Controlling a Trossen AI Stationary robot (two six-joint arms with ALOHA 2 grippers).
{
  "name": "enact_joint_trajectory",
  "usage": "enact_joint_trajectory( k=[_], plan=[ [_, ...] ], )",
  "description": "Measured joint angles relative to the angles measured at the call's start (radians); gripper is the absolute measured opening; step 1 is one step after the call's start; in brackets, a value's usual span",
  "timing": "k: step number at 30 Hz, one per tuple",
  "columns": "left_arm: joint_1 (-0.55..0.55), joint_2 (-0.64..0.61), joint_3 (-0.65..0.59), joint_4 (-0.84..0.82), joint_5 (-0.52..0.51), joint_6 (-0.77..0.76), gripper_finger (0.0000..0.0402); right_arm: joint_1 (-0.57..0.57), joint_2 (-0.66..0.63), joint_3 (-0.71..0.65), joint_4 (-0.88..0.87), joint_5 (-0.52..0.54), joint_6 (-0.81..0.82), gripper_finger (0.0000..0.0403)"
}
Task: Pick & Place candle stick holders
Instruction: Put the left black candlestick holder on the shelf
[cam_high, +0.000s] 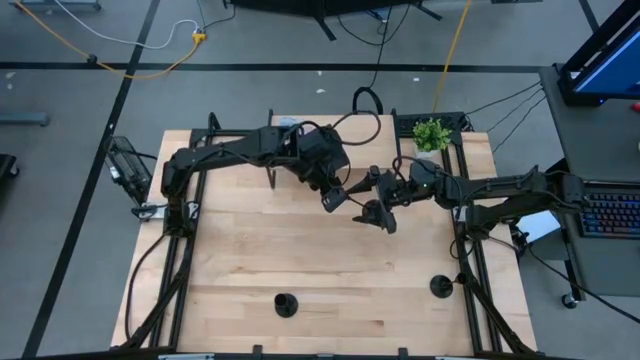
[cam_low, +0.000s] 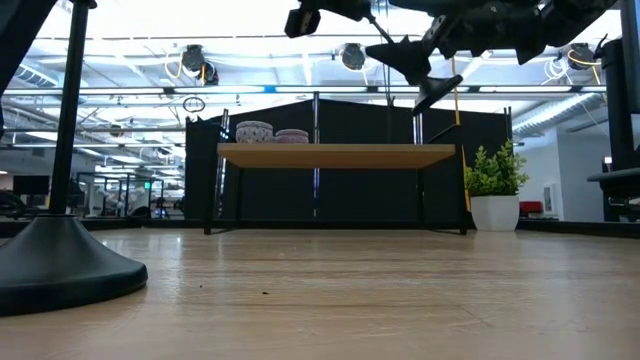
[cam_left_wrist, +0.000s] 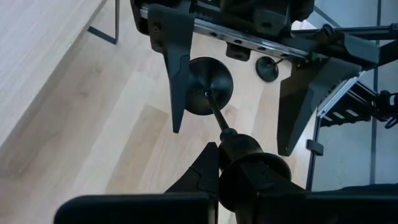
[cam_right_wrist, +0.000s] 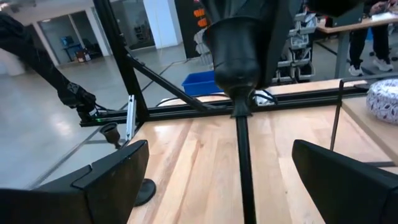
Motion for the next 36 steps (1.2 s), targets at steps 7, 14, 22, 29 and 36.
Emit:
enact_joint_trajectory(
  k=[7, 14, 22, 29, 36],
  plan=[
    [-0.011, 0.000, -0.002, -0.027, 0.018, -0.004, 0.0014, 0.000, 0.000, 0.000, -0.001, 0.000, 0.031, 0.0389],
    [-0.026, 0.000, -0.004, -0.020, 0.021, -0.030, 0.0014, -0.001, 0.000, 0.000, -0.002, 0.006, 0.105, 0.0389],
    [-0.035, 0.000, -0.004, 0.012, 0.021, -0.054, 0.0014, 0.002, 0.000, 0.000, -0.019, 0.061, 0.133, 0.0349],
    [-0.033, 0.024, -0.006, -0.002, 0.030, -0.080, 0.0014, 0.028, 0.000, 0.000, -0.018, 0.081, 0.126, 0.0294],
    [-0.032, 0.067, -0.006, 0.005, 0.089, -0.080, 0.0014, 0.032, 0.000, 0.000, -0.124, 0.081, 0.125, 0.0261]
  ],
)
